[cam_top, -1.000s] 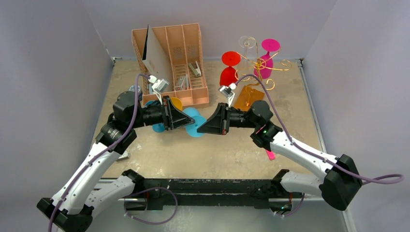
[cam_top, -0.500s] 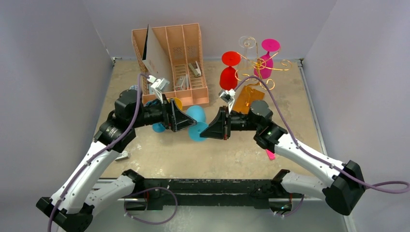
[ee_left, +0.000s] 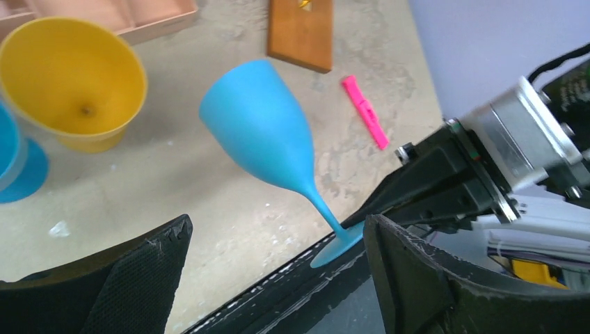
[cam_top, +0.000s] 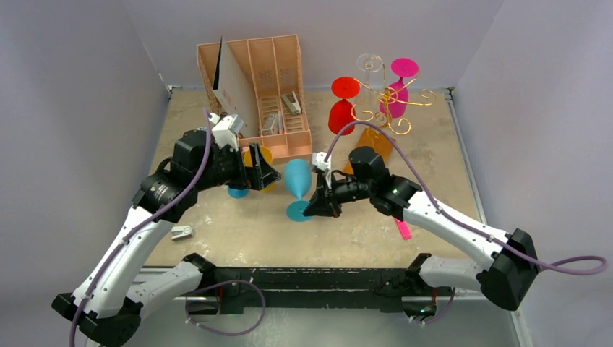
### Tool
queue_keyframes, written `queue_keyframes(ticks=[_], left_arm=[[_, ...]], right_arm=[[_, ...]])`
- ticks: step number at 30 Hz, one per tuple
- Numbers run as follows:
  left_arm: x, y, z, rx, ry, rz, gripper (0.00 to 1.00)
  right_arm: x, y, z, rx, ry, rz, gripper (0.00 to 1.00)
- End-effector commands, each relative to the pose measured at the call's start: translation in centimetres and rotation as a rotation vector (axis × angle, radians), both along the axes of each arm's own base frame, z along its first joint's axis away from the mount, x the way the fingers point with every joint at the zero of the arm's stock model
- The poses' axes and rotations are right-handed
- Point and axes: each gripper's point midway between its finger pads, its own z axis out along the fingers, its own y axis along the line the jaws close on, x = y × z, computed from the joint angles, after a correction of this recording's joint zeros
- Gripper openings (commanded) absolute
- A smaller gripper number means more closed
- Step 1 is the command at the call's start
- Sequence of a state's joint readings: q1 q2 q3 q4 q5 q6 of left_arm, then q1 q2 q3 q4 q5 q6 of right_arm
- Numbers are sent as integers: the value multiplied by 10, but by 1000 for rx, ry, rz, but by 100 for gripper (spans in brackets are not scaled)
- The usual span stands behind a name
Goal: Take the wine glass off the wine glass rack
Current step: Place the wine glass at the center of the board.
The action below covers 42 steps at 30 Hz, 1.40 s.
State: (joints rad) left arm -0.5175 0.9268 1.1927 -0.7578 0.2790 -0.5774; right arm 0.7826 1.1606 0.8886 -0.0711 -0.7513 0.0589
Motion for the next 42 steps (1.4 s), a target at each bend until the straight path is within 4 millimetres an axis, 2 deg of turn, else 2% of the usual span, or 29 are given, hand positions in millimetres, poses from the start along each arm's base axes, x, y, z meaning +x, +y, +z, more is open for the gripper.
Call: queue_keyframes(ticks=[1,5,9,13,16,18,22,26,31,37,42], left_arm=[[1,25,8,91,-56,80,92],[3,38,11,167,-69,105,92],[-2,38,14,213,-61,51,92],[-4,38,22,209,-92,32,94],[-10,29,32,188,-128,-48,94],[-13,25,28,201,-122,-98,94],[-12,22,3,254,-62,-150,93],[-27,2,6,183,-51,-306,92],[-40,-8,7,148,-40,-411,87],[-61,-18,8,100,-61,-586,72],[-75,-22,4,70,2,-686,59]], right_arm=[[2,15,5,11,-296,153,0],[-10,29,9,78,-545,283,0],[-22,29,-4,155,-818,395,0],[-22,39,-23,162,-898,374,0],[-25,41,-38,122,-975,390,0],[-23,43,-36,129,-1003,364,0],[-21,50,-34,173,-1022,327,0],[-23,53,-36,187,-1056,331,0],[-22,52,-37,183,-1086,336,0],[-24,52,-35,196,-1062,322,0],[-21,50,-35,192,-1090,305,0]])
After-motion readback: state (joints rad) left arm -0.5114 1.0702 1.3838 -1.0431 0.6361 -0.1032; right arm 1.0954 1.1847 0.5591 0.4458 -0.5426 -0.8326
